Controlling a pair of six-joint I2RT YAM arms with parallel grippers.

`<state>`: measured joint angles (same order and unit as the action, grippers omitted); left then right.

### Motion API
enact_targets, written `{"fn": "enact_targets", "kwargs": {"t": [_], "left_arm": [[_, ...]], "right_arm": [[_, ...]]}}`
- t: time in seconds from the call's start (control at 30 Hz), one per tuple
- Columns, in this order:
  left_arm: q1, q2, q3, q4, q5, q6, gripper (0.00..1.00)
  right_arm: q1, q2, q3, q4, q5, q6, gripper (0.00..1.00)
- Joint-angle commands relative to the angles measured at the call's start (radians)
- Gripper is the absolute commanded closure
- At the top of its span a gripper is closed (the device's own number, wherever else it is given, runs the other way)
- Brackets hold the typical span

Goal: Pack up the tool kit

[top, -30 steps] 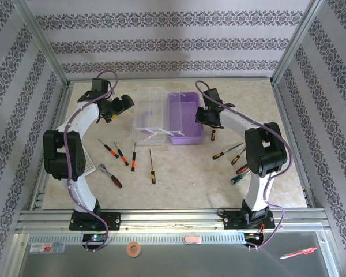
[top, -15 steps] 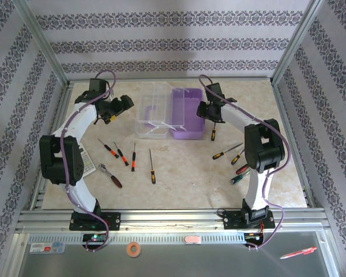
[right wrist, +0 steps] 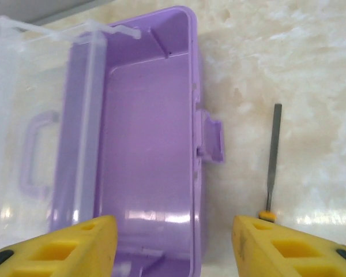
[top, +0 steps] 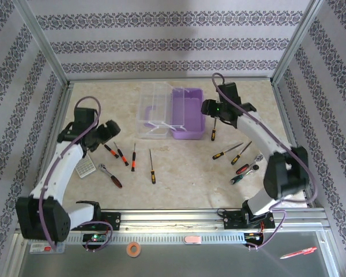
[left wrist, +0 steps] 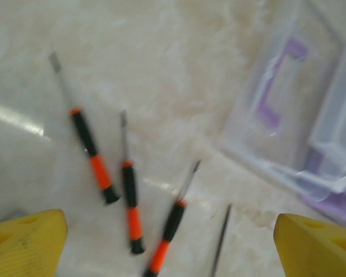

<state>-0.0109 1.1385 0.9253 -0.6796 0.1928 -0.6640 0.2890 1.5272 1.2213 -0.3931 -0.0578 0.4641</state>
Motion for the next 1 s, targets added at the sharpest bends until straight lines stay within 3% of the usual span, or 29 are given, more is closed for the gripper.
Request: {"fn": "enact_targets", "kwargs": {"t": [0.0, 0.13, 0.43, 0.97], "left_arm": [[0.006, -0.086, -0.097, -0.096, -0.075, -0.060, 0.08], [0.003, -0.125, -0.216, -0.089, -0.114, -0.132, 0.12], [-0.010, -0.076, -0.334, -0.033, -0.130, -0.175, 0.42], [-0.036, 0.067, -0.369, 0.120, -0.111, -0.213, 0.54]], "right_arm": [[0.061, -0.110, -0.143, 0.019, 0.027, -0.020, 0.41], [0.131, -0.211, -0.276, 0.039, 0.013, 0.014, 0.41], [0.192, -0.331, -0.432, 0.102, 0.008, 0.100, 0.48], [0.196, -0.332, -0.490, 0.132, -0.004, 0.142, 0.49]]}}
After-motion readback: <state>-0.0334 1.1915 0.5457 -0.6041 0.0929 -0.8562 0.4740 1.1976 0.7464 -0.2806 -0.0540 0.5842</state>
